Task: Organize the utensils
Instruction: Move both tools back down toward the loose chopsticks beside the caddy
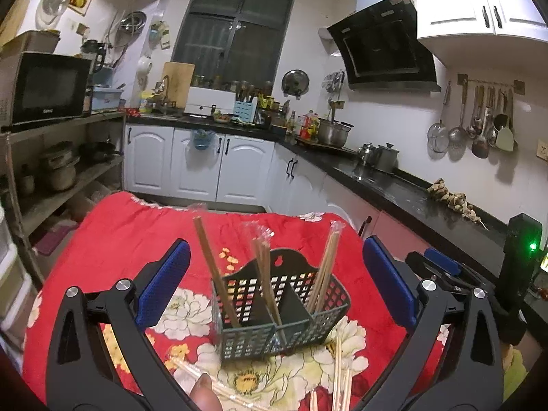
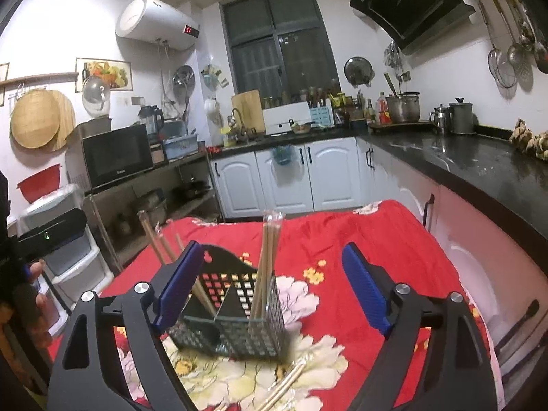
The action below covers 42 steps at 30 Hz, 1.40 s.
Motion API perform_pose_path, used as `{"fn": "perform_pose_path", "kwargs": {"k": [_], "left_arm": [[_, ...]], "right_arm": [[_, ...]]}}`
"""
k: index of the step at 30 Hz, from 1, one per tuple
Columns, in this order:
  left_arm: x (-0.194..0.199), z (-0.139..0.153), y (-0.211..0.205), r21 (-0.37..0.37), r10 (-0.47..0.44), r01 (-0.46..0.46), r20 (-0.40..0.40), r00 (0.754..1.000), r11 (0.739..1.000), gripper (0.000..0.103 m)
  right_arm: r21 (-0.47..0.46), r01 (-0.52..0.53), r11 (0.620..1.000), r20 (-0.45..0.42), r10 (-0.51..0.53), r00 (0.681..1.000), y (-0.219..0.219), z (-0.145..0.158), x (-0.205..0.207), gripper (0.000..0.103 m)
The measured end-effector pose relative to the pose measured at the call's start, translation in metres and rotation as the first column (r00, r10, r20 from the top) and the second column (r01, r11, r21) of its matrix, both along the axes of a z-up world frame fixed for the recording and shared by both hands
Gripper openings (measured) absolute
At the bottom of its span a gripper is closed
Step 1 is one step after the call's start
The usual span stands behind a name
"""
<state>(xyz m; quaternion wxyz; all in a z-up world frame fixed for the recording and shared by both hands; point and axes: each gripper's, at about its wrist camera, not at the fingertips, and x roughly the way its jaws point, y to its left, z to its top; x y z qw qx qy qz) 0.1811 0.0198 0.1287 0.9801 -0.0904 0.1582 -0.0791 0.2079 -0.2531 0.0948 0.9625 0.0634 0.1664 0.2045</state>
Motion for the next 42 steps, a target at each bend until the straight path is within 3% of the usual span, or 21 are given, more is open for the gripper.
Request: {"fn": "perform_pose_path", "kwargs": {"k": [28,42], "left_arm": [[-0.03,-0.056,0.002,-0.002,0.006,-0.006,-0.147,0.989,1.0,0.093],[-0.036,-0.101,-0.007,0.026,-0.03,0.039,-0.272,0.962,0.999,0.093]], "right_arm": [[-0.107,-0.046,0.993,-0.093,0.036,0.995,-0.001,-0.031,-0.032,0.081],[-0.13,-0.051,0.99,-0.169,0.028,0.985,-0.006,-0.058,-0.036,0.081]]}}
